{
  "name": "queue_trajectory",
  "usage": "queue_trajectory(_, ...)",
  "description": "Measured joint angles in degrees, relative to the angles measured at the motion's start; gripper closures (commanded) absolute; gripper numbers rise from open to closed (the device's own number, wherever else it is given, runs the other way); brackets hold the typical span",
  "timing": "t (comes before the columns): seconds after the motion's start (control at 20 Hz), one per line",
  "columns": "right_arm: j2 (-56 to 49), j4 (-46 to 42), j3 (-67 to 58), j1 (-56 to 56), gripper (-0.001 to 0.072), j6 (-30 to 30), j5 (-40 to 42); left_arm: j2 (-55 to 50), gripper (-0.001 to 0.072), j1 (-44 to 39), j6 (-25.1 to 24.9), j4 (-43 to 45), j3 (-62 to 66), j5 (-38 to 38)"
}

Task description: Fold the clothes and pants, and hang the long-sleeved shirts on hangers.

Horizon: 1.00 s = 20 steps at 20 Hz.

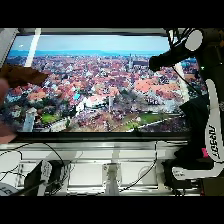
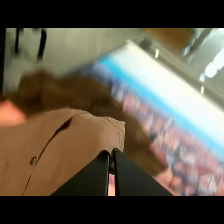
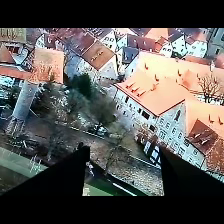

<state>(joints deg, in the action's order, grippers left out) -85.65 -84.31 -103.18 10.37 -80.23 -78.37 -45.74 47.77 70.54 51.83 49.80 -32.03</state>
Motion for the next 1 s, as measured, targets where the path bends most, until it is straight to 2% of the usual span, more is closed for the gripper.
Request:
queue_trajectory(0.05,0.02,0.0,0.0,0.0,0.0222,0.0,0.07,-1.95,0.0014,0.0,-0.04,-0.02,-2.05,-1.42)
queue_trajectory(0.1,0.02,0.02,0.0,0.0,0.0222,0.0,0.11,-3.98,0.0,0.0,-0.59,-0.02,-3.61,-3.3)
queue_trajectory(0.3,0.02,0.09,0.0,0.0,0.0222,0.0,0.35,-9.55,0.001,0.0,-2.78,-1.01,-6.4,-8.74)
queue_trajectory(0.6,0.0,0.04,0.0,0.0,0.0222,0.0,1.38,-10.23,0.001,-0.26,-6.01,-10.99,-7.08,-11.85)
queue_trajectory(0.75,0.0,0.04,0.0,0.0,0.0222,0.0,1.55,-9.77,0.001,-5.09,-13.16,-16.94,-6.73,-14.19)
queue_trajectory(0.9,0.0,0.04,0.0,0.0,0.0222,0.0,1.62,-9.6,0.0016,-15.5,-20.7,-15.87,-5.42,-15.32)
queue_trajectory(1.0,0.0,0.04,0.0,0.0,0.0222,0.0,1.64,-9.57,0.0151,-23.67,-23.63,-10.36,-4.09,-14.1)
